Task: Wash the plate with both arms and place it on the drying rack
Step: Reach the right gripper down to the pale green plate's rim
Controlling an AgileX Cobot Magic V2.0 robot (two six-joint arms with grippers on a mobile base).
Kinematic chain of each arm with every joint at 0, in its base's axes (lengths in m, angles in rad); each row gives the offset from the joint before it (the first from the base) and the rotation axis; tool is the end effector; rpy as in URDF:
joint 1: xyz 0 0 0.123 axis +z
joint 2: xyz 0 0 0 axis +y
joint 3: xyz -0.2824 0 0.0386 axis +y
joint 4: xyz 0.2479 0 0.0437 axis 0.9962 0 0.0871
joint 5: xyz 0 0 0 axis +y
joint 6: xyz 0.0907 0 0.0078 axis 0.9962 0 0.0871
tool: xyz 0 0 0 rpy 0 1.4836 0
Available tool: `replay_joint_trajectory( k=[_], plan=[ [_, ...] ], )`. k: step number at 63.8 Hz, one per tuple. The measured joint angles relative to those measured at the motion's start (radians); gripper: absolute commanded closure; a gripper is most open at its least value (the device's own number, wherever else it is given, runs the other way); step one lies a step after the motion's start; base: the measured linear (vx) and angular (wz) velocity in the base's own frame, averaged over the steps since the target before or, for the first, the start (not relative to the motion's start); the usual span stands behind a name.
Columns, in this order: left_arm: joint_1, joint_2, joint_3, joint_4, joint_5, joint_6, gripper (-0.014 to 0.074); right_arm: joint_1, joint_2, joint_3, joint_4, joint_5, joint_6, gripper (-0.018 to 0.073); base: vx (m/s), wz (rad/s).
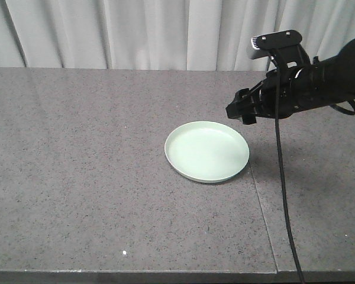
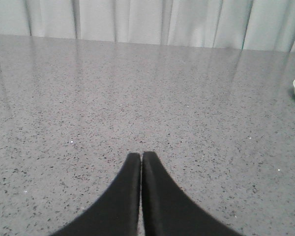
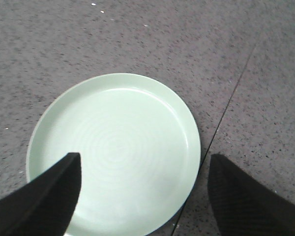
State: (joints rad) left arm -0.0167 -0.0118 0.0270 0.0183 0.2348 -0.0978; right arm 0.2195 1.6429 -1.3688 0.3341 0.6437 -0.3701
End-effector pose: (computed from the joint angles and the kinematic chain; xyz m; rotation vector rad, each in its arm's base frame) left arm 0.0555 -0.0005 0.1833 -0.0580 1.7331 -0.0675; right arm 0.3584 0.0983 0.3125 -0.4703 2.3265 0.2928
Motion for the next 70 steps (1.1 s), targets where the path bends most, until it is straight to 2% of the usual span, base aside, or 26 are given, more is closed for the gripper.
replay_joint_trajectory(
  k=[7,17,33,45,50,55,70],
  plan=[
    [0.000,0.000,0.000,0.000,0.000,0.000,0.0603,0.000,0.097,-0.077,-0.101,0.051,0.108,0.0041,0.00,0.00],
    [0.000,0.000,0.000,0.000,0.000,0.000,0.0603,0.000,0.207,-0.168,-0.179,0.114,0.203,0.0041,0.00,0.00],
    [0.000,0.000,0.000,0.000,0.000,0.000,0.0603,0.000,0.331,-0.222,-0.254,0.169,0.276,0.0041,0.00,0.00],
    [0.000,0.000,0.000,0.000,0.000,0.000,0.0603,0.000,0.377,-0.223,-0.278,0.202,0.289,0.0067,0.00,0.00],
    [0.000,0.000,0.000,0.000,0.000,0.000,0.0603,0.000,0.382,-0.223,-0.283,0.208,0.291,0.0119,0.00,0.00],
    [0.000,0.000,0.000,0.000,0.000,0.000,0.0603,0.000,0.382,-0.223,-0.291,0.210,0.293,0.0213,0.00,0.00],
    [0.000,0.000,0.000,0.000,0.000,0.000,0.0603,0.000,0.381,-0.223,-0.302,0.223,0.299,0.0561,0.00,0.00]
  ],
)
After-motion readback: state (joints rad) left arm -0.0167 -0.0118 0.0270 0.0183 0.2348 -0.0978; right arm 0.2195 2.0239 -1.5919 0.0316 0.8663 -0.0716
